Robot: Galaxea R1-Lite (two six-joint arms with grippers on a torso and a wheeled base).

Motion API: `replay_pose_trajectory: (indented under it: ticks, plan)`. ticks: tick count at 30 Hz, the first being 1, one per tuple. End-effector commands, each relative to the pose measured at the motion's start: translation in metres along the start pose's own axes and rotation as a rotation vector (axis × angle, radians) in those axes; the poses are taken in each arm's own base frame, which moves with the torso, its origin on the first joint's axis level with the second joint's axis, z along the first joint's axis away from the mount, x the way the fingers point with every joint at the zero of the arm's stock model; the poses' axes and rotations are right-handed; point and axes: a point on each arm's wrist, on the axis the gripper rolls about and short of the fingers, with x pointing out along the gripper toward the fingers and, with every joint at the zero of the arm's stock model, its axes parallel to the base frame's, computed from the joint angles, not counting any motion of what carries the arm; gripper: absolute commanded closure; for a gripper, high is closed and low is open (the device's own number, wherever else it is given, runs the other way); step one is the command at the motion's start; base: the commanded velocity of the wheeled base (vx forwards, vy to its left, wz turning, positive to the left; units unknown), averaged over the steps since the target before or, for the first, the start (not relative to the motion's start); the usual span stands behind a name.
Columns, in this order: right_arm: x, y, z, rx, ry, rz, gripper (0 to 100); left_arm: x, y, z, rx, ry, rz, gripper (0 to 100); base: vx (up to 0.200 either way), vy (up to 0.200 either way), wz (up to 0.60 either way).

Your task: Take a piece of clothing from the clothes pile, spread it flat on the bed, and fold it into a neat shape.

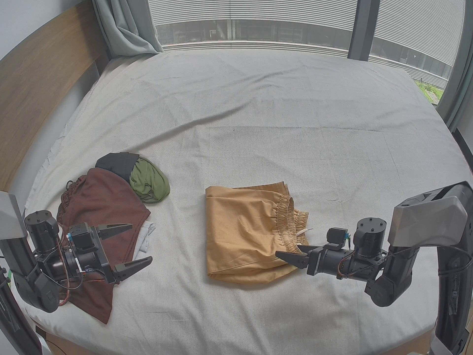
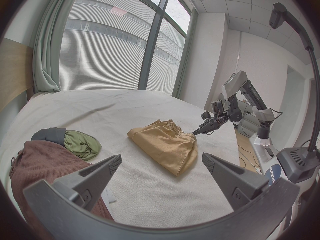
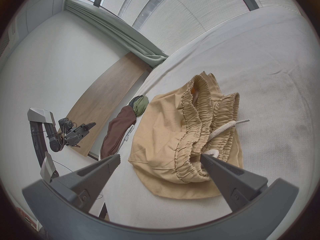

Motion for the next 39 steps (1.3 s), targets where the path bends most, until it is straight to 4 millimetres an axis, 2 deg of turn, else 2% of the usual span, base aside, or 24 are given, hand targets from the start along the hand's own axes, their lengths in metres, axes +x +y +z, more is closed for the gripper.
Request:
replay_pose_trajectory:
  ticks: [1,3,4,15,32,39]
  plan:
    - [0.003,-0.002,-0.006,0.006,0.018,-0.003,0,0.000,0.000,0.000,-0.003,0.002,-0.001,0,0.000,0.000,0.00]
    - [0.003,-0.003,-0.009,0.010,0.026,-0.005,0,0.000,-0.001,-0.001,-0.005,0.003,-0.002,0,0.000,0.000,0.00]
    - [0.003,-0.004,-0.009,0.012,0.027,-0.009,100,0.000,-0.001,-0.001,-0.007,0.005,-0.004,0,0.000,0.000,0.00]
    - [-0.003,-0.012,-0.018,0.039,0.058,-0.042,100,0.000,-0.003,-0.002,-0.012,0.009,-0.009,0,0.000,0.000,0.00]
    - [-0.024,-0.028,-0.005,0.014,0.014,-0.109,100,0.000,-0.005,-0.004,-0.021,0.016,-0.015,0,0.000,0.000,0.00]
    - [-0.023,-0.029,-0.010,0.013,0.031,-0.112,100,0.001,-0.006,-0.004,-0.023,0.017,-0.017,0,0.000,0.000,0.00]
